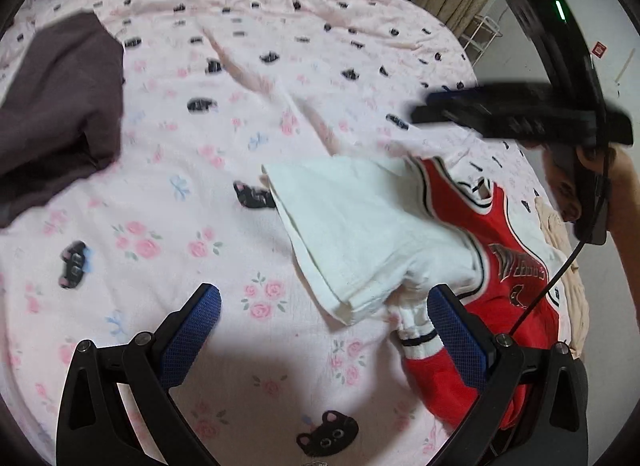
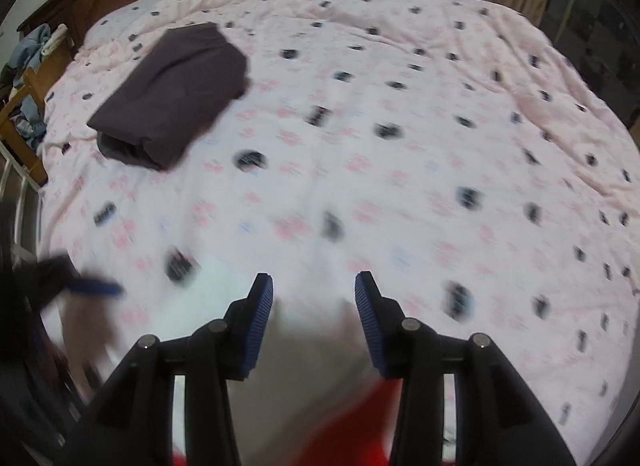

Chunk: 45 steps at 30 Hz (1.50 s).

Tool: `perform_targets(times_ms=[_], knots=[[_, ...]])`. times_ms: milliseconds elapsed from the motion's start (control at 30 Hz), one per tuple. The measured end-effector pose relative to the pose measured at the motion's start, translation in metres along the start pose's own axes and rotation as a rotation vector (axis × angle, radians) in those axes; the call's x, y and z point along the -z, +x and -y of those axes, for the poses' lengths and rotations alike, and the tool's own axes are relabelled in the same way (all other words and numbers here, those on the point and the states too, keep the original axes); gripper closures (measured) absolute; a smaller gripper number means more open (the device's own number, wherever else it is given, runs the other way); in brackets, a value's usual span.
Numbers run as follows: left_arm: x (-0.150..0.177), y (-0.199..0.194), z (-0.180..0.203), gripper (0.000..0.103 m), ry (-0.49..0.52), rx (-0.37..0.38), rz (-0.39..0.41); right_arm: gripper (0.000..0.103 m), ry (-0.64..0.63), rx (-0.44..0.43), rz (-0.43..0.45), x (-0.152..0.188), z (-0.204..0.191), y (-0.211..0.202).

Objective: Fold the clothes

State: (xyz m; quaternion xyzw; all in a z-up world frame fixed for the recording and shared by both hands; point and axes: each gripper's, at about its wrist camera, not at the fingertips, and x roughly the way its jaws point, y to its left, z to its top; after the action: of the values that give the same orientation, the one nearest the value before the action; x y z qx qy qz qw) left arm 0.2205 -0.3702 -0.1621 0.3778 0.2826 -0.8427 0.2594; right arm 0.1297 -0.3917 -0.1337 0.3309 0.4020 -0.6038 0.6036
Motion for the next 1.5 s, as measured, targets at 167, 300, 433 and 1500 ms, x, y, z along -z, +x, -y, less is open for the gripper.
perform_targets(times_ms=[167, 300, 433, 1500], knots=[[-0.013, -0.035, 0.027, 0.0, 0.206, -0.068, 0.095, 0.059, 0.096, 0.0, -0.015, 0.064, 0.068, -0.042], [-0.047, -0.036, 0.049, 0.0, 0.376, -0.026, 0.079, 0.059, 0.154, 0.013, -0.049, 0.125, 0.11, -0.06], [-0.077, -0.008, 0.077, 0.0, 0.554, 0.064, 0.01, 0.059, 0.198, 0.004, -0.072, 0.166, 0.142, -0.063], [-0.115, 0.132, 0.121, 0.001, 0.779, 0.41, -0.403, 0.065, 0.148, -0.198, -0.103, 0.195, 0.191, -0.001]])
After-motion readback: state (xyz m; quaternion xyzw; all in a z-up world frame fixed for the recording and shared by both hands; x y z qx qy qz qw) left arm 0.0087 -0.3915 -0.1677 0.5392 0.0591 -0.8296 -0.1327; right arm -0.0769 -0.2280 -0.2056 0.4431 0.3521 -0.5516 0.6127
